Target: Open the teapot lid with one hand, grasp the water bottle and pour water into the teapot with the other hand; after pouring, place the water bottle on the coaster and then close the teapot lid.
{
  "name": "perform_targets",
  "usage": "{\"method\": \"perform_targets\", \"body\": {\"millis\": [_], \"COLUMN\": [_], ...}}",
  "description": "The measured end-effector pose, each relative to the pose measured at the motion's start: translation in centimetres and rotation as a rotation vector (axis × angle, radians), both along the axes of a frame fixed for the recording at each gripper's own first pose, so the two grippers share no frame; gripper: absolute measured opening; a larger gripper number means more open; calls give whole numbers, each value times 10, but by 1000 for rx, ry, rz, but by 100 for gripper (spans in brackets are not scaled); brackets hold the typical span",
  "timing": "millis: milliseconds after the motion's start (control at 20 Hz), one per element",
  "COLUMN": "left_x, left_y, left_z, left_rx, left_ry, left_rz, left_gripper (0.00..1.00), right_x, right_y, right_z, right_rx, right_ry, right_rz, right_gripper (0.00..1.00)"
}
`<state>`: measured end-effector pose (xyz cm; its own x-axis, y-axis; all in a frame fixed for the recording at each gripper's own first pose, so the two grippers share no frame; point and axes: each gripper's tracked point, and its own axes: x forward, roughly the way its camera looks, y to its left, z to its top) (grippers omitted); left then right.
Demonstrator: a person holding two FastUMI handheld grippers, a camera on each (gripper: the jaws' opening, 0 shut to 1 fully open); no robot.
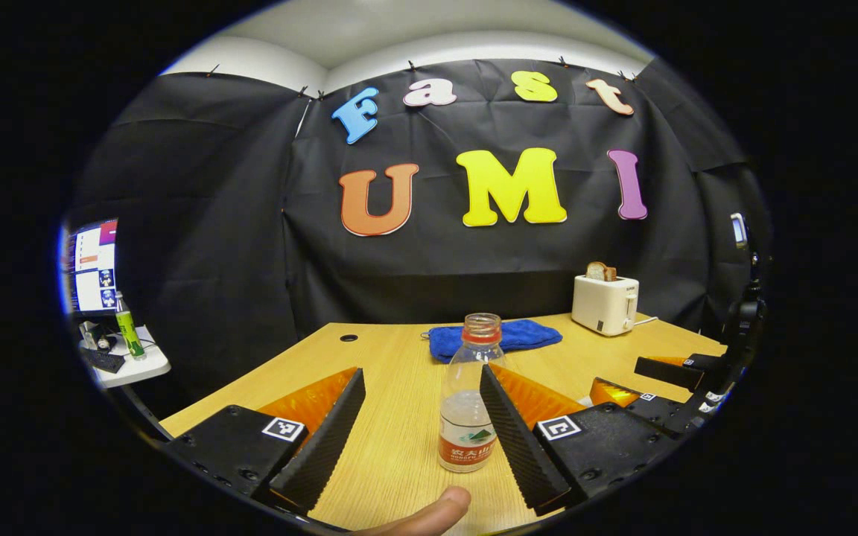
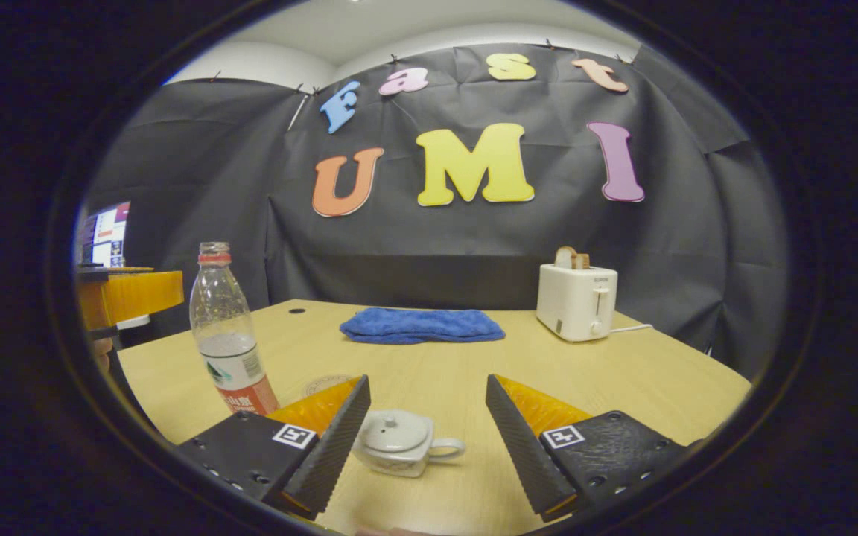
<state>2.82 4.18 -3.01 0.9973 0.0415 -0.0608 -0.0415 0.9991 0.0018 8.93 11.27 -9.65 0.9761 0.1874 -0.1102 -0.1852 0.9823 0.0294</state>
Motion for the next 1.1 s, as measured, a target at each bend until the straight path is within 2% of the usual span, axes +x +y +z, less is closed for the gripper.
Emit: {"method": "perform_targets", "body": {"millis": [100,150,200,250,300,400,500,600,700,800,950,1050,1100], "left_x": [1,1,0,1,1,1,1,0,0,0,0,0,1], "left_y": [0,0,1,3,3,3,3,4,4,3,1,-2,-2], "left_z": [-1,-1,0,0,0,0,-2,-3,-5,-4,-6,-7,-7], "left_rx": [-16,-22,-23,-25,-29,-40,-42,-37,-29,-23,-26,-33,-38], "left_ry": [5,3,2,2,1,4,12,18,25,25,28,32,30], "left_rz": [-9,-12,-9,-4,-2,-1,-4,-8,-9,-14,-32,-44,-41], "left_gripper": [98,98,98,98,98,98,98,98,98,98,98,98,98], "right_x": [5,7,9,11,13,14,14,14,15,13,14,15,15], "right_y": [8,9,9,11,13,11,14,19,25,28,27,24,24], "right_z": [-6,-7,-9,-12,-15,-20,-23,-21,-22,-26,-23,-23,-22], "right_rx": [-1,-6,-8,-6,-1,15,12,3,-36,-69,-71,-68,-74], "right_ry": [14,15,21,32,47,60,62,43,31,35,29,30,19], "right_rz": [5,-1,-6,-6,-1,-5,7,31,52,63,61,37,42], "right_gripper": [94,89,78,77,65,55,55,49,29,22,22,6,6]}}
